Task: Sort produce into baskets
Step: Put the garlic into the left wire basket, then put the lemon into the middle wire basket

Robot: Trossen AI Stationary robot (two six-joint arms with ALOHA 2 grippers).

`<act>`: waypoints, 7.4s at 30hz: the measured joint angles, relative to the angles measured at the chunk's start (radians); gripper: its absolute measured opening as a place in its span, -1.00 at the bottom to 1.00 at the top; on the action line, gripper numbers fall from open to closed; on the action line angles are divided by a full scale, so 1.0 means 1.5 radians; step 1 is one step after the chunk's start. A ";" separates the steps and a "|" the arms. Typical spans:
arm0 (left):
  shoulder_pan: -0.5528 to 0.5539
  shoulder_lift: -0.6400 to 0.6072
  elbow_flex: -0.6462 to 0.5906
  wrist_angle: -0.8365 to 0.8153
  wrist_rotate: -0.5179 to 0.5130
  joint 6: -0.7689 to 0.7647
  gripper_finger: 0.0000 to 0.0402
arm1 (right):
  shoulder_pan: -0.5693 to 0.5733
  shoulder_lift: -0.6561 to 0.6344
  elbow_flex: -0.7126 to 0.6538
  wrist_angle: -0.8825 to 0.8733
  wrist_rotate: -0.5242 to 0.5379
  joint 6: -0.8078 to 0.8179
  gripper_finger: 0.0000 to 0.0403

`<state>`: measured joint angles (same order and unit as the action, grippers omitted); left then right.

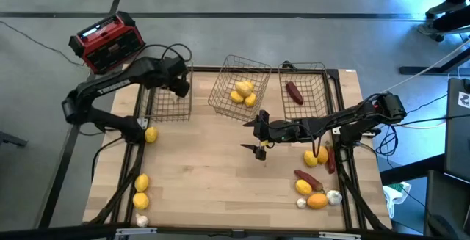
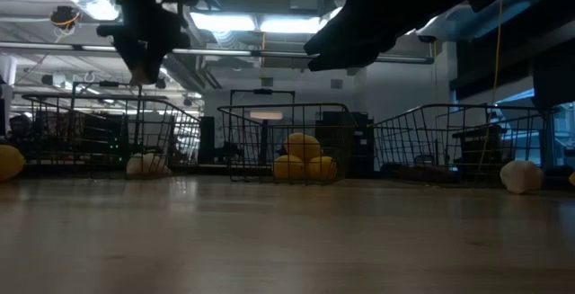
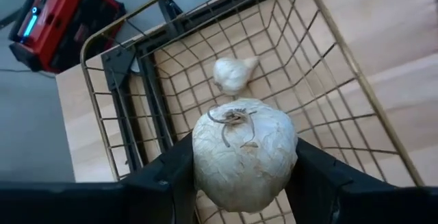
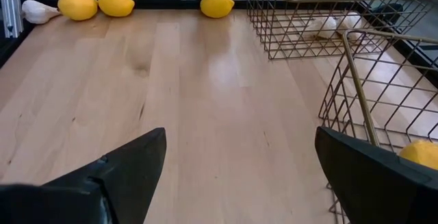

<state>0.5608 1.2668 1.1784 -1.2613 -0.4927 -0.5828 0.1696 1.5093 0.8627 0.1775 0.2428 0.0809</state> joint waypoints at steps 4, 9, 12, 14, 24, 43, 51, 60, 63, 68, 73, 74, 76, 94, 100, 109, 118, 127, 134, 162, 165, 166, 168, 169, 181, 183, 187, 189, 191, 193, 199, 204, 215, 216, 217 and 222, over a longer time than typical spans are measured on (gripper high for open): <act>0.015 0.020 -0.013 0.020 0.007 0.007 -0.14 | 0.000 0.000 0.000 0.000 0.000 0.002 0.85; 0.043 0.024 -0.090 0.115 0.046 0.011 -0.14 | 0.000 0.000 0.000 0.000 0.000 0.006 0.85; 0.060 0.024 -0.135 0.158 0.064 0.008 -0.14 | 0.000 0.000 0.000 0.000 0.000 0.012 0.85; 0.068 0.024 -0.162 0.192 0.073 0.006 -0.14 | 0.000 0.000 0.000 0.000 0.000 0.012 0.85; 0.078 0.024 -0.265 0.288 0.107 0.008 -0.14 | 0.000 0.000 0.000 0.003 0.000 0.013 0.85; 0.078 0.024 -0.339 0.372 0.126 -0.012 0.04 | 0.000 0.000 0.000 0.004 0.000 0.013 0.85; 0.078 0.024 -0.338 0.376 0.127 -0.012 0.25 | 0.000 0.000 0.000 0.004 0.000 0.013 0.85; 0.078 0.010 -0.327 0.355 0.131 0.002 0.42 | 0.000 0.000 0.000 0.004 0.000 0.013 0.85; 0.078 -0.004 -0.304 0.339 0.131 0.004 0.40 | 0.000 0.000 0.000 0.004 0.000 0.013 0.85; 0.077 -0.014 -0.260 0.296 0.131 0.015 0.40 | 0.000 0.000 0.000 0.004 0.000 0.013 0.85; 0.052 -0.020 -0.204 0.246 0.138 0.024 0.40 | 0.000 0.000 0.000 0.004 0.000 0.013 0.85; 0.041 -0.024 -0.192 0.239 0.139 0.026 0.40 | 0.000 0.000 0.000 0.004 0.000 0.013 0.85; 0.016 -0.034 -0.169 0.237 0.139 0.026 0.40 | 0.000 0.000 0.000 0.004 0.000 0.013 0.85; -0.421 -0.071 -0.119 0.441 0.149 0.027 0.40 | 0.000 0.000 0.000 0.004 0.000 0.013 0.85; -0.503 -0.030 -0.119 0.485 0.148 0.015 0.39 | 0.000 0.000 0.000 0.003 0.000 0.013 0.85; -0.587 0.041 -0.119 0.519 0.149 -0.018 0.39 | 0.000 0.000 0.000 0.003 0.000 0.013 0.85; -0.681 0.056 -0.120 0.437 0.172 -0.177 0.39 | 0.000 0.000 0.000 0.003 0.000 0.012 0.85; -0.774 0.056 -0.120 0.321 0.208 -0.427 0.39 | 0.000 0.000 0.000 0.003 0.000 0.002 0.85; -0.835 0.056 -0.120 0.216 0.292 -0.602 0.39 | 0.000 0.000 0.000 0.003 0.000 -0.006 0.85; -0.904 0.172 -0.184 0.104 0.573 -0.762 0.40 | 0.000 0.000 0.000 0.005 0.000 -0.007 0.85; -0.911 0.198 -0.184 0.105 0.582 -0.754 0.40 | 0.000 0.000 0.000 0.005 0.000 -0.007 0.85; -0.915 0.206 -0.184 0.111 0.584 -0.753 0.40 | 0.000 0.000 0.000 0.005 0.000 -0.007 0.85; -0.921 0.218 -0.184 0.124 0.593 -0.752 0.40 | 0.000 0.000 0.000 0.005 0.000 -0.007 0.85; -0.924 0.222 -0.184 0.124 0.596 -0.752 0.40 | 0.000 0.000 0.000 0.005 0.000 -0.007 0.85; -0.956 0.265 -0.184 0.134 0.599 -0.762 0.40 | 0.000 0.000 0.000 0.005 0.000 -0.007 0.85; -0.956 0.265 -0.184 0.148 0.599 -0.761 0.40 | 0.000 0.000 0.000 0.005 0.000 -0.007 0.85; -0.956 0.266 -0.184 0.164 0.596 -0.759 0.40 | 0.000 0.000 0.000 0.005 0.000 -0.007 0.85; -0.956 0.266 -0.187 0.168 0.590 -0.753 0.40 | 0.000 0.000 0.000 0.005 0.000 -0.007 0.85; -0.956 0.266 -0.196 0.169 0.584 -0.751 0.40 | 0.000 0.000 0.000 0.005 0.000 -0.007 0.85; -0.956 0.266 -0.205 0.182 0.580 -0.745 0.40 | 0.000 0.000 0.000 0.005 0.000 -0.007 0.85; -0.956 0.266 -0.222 0.201 0.579 -0.717 0.28 | 0.000 0.000 0.000 0.005 0.000 -0.007 0.85; -0.956 0.264 -0.223 0.201 0.579 -0.693 0.04 | 0.000 0.000 0.000 0.005 0.000 -0.007 0.85; -0.929 0.206 -0.192 0.199 0.428 -0.665 0.06 | 0.000 0.000 0.000 0.005 0.000 -0.008 0.85; -0.923 0.198 -0.188 0.199 0.404 -0.658 0.05 | 0.000 0.000 0.000 0.005 0.000 -0.008 0.85; -0.917 0.190 -0.184 0.200 0.382 -0.653 0.05 | 0.000 0.000 0.000 0.005 0.000 -0.008 0.85; -0.888 0.149 -0.163 0.210 0.280 -0.607 0.06 | 0.000 0.000 0.000 0.007 0.000 -0.010 0.85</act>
<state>-0.7718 1.4900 0.9334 -0.9465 -0.0727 -1.4937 0.1696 1.5097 0.8623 0.1880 0.2428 0.0662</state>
